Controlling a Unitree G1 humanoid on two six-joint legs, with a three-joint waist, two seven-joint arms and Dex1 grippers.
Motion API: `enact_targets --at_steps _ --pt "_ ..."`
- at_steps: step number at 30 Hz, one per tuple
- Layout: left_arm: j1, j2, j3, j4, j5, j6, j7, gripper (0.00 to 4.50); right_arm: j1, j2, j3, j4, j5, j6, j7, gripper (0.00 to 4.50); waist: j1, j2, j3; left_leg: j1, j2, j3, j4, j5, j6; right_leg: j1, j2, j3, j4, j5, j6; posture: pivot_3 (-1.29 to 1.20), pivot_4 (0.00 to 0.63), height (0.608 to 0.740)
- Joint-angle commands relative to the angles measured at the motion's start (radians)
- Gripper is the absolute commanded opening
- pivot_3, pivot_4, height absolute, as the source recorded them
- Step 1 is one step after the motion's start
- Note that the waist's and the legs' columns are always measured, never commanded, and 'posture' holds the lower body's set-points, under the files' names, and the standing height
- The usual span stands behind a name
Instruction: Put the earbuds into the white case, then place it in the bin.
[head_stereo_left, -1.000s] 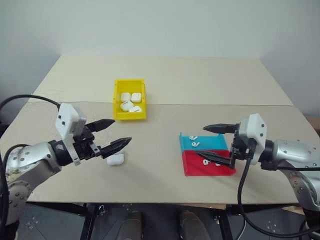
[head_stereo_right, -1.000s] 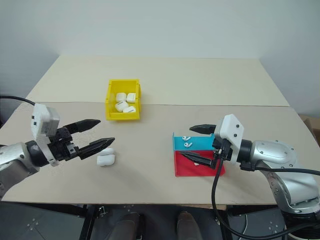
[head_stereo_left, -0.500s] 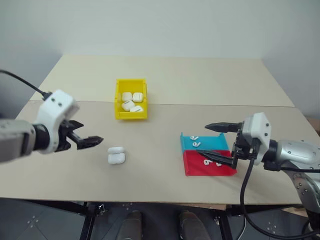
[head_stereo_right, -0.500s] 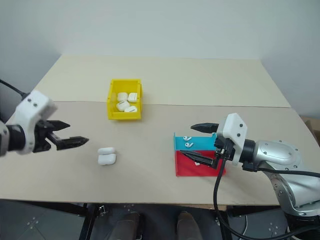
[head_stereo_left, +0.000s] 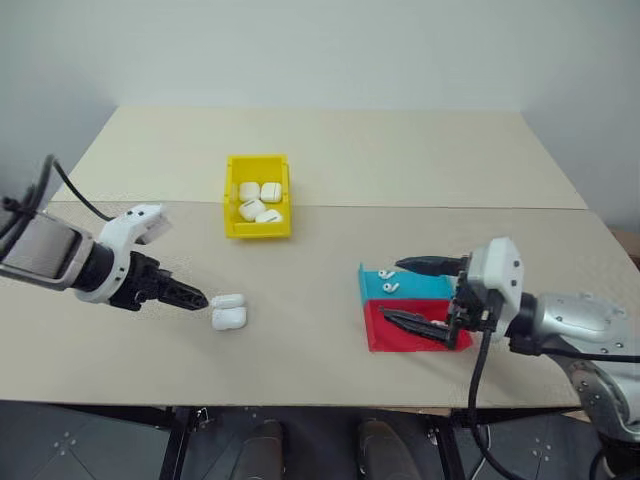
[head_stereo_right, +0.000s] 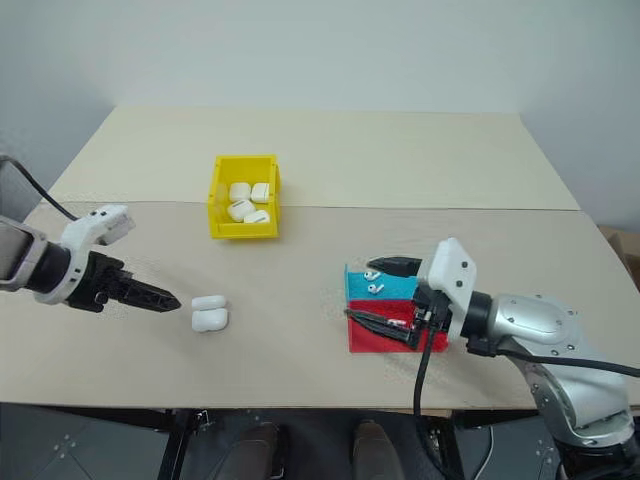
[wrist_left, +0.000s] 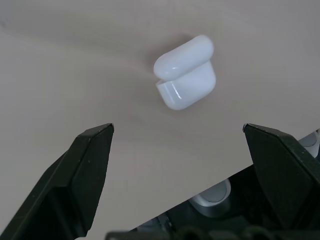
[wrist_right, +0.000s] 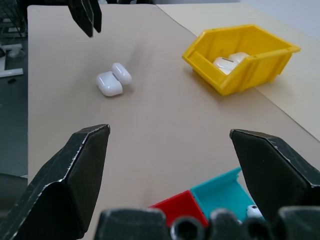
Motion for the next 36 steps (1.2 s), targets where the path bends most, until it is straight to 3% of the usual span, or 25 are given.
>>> enact_targets --at_steps 1,13,18,24,28,32,36 --pt "-0.067 -0.023 -0.084 0.041 -0.065 -0.01 0.076 4.5 0.002 0.016 0.009 -0.037 -0.007 -0.028 -0.017 4.46 0.0 0.0 0.0 0.0 0.0 0.0 0.0 0.0 0.0 0.0 0.0 0.0 0.0 0.0 0.0 0.0 0.15 0.74" --pt "-0.021 -0.154 -0.083 -0.074 -0.065 -0.134 0.246 4.5 0.004 0.048 0.038 -0.055 -0.034 -0.04 -0.053 4.46 0.002 -0.001 0.0 0.0 -0.001 0.0 0.0 0.002 -0.003 0.0 0.0 0.0 0.0 0.001 0.0 0.0 0.15 0.74" --pt "0.013 -0.167 -0.056 -0.137 -0.065 -0.178 0.323 4.5 0.006 0.06 0.047 -0.063 -0.038 -0.044 -0.072 4.46 0.0 -0.001 0.0 -0.001 -0.001 0.0 0.0 0.002 -0.003 -0.001 0.0 0.0 0.0 0.001 0.0 0.0 0.15 0.74" --pt "0.067 -0.051 0.033 -0.21 -0.065 -0.232 0.472 4.5 0.029 0.063 0.044 -0.074 -0.035 -0.047 -0.074 4.46 -0.003 -0.001 0.0 0.0 0.0 0.0 0.0 0.002 -0.003 -0.001 0.0 0.0 0.0 0.001 -0.001 0.0 0.15 0.74" --pt "0.118 0.039 0.145 -0.356 -0.065 -0.279 0.447 4.5 0.031 0.064 0.047 -0.063 -0.039 -0.054 -0.068 4.46 0.001 -0.001 -0.001 0.0 0.0 0.0 0.0 0.002 -0.003 0.0 0.0 0.0 0.0 0.001 -0.001 0.0 0.15 0.74" --pt "0.235 0.071 0.295 -0.473 0.035 -0.291 0.265 3.62 0.013 0.067 0.061 -0.048 -0.043 -0.06 -0.062 4.5 0.007 -0.001 -0.001 0.0 -0.001 0.003 0.0 0.002 -0.003 0.001 -0.001 -0.001 -0.001 0.001 0.0 0.0 0.15 0.74" --pt "0.354 0.123 0.402 -0.554 0.216 -0.213 -0.106 2.22 0.001 0.068 0.068 -0.036 -0.047 -0.065 -0.058 4.5 0.003 -0.001 -0.001 0.0 0.0 0.009 0.0 0.002 -0.004 0.0 0.0 -0.001 -0.001 0.001 -0.001 0.0 0.15 0.74"
